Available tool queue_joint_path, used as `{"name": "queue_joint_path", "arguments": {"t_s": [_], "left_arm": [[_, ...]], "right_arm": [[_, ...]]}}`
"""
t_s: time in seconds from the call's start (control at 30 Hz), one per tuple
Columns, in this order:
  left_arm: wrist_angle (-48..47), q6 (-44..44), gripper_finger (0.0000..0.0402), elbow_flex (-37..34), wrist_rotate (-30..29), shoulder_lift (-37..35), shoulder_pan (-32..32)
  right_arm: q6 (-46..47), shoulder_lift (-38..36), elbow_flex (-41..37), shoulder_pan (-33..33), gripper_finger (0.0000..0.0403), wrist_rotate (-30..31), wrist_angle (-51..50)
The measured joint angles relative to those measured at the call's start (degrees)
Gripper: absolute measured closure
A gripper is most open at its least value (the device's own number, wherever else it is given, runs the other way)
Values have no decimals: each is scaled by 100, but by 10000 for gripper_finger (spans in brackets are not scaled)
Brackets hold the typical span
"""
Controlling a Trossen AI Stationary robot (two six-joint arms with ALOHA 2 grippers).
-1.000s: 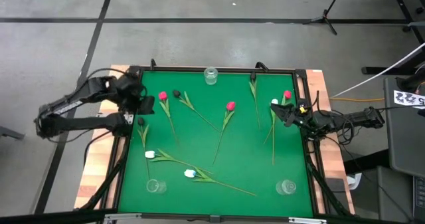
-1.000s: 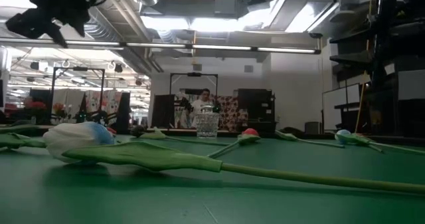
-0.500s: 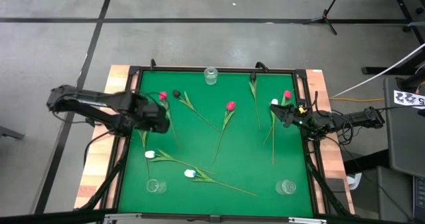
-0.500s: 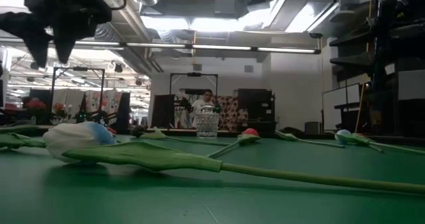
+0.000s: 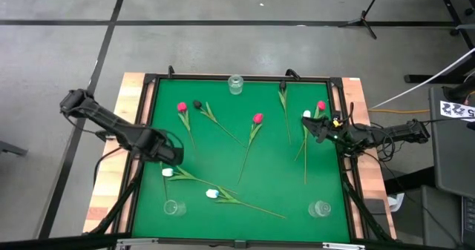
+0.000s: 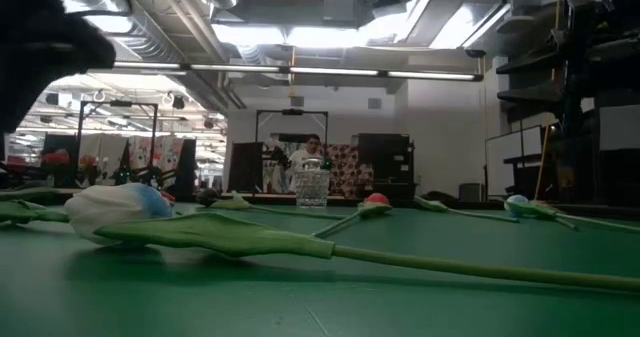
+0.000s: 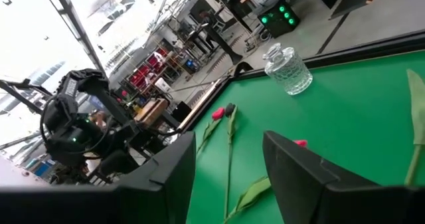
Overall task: Sort flowers into vase by color
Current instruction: Put the bottom black flower into the bottom left transparent vase
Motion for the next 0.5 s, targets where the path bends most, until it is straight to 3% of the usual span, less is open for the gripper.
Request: {"name": "queue_joint_path", "arguments": {"t_s": [0.23,0.5], "left_arm": [[427,-1671,219,-488,2,94,-612],[798,-2260,219,-1091,-33,119,-777]], "right_arm": [[28,0,0,-1,226,-79,-69],[33,0,0,1,226,-77,-91]]}}
